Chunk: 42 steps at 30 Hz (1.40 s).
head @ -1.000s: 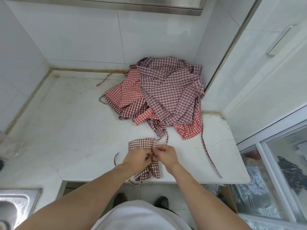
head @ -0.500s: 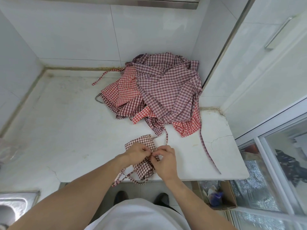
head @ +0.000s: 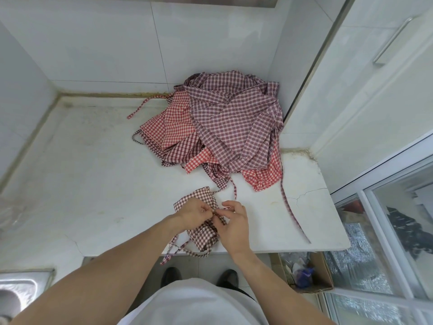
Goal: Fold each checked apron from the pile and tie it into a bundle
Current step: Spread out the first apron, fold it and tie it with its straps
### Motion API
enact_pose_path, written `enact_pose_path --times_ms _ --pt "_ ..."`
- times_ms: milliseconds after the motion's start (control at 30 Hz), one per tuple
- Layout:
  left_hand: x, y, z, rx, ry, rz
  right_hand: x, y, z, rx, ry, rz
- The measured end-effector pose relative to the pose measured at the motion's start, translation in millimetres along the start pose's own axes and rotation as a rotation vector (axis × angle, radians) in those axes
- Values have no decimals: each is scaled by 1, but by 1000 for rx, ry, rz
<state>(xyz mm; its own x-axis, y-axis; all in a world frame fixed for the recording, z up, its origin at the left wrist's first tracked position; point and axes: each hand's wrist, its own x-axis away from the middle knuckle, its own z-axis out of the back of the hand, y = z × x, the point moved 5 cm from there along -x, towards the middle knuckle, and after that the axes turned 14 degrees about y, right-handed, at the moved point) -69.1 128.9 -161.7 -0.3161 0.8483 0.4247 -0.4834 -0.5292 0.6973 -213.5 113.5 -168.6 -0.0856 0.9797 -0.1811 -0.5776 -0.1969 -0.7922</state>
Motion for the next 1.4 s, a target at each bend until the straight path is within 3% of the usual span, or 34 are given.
enact_pose_path --times_ms 100,300,500,900,1133,1400 --pt "0 0 1 2 3 22 -3 -3 -2 17 -19 19" --pt "3 0 1 83 47 172 -3 -6 6 106 118 158" --pt "4 2 0 81 41 206 -3 -2 0 160 41 220" --pt "0 7 4 -20 -1 22 -9 -2 -3 81 -135 202" --pt "-10 -8 17 -211 111 -14 -11 5 -3 101 -307 123" --pt "-11 -15 19 -319 195 30 -15 4 -6 201 -385 89"
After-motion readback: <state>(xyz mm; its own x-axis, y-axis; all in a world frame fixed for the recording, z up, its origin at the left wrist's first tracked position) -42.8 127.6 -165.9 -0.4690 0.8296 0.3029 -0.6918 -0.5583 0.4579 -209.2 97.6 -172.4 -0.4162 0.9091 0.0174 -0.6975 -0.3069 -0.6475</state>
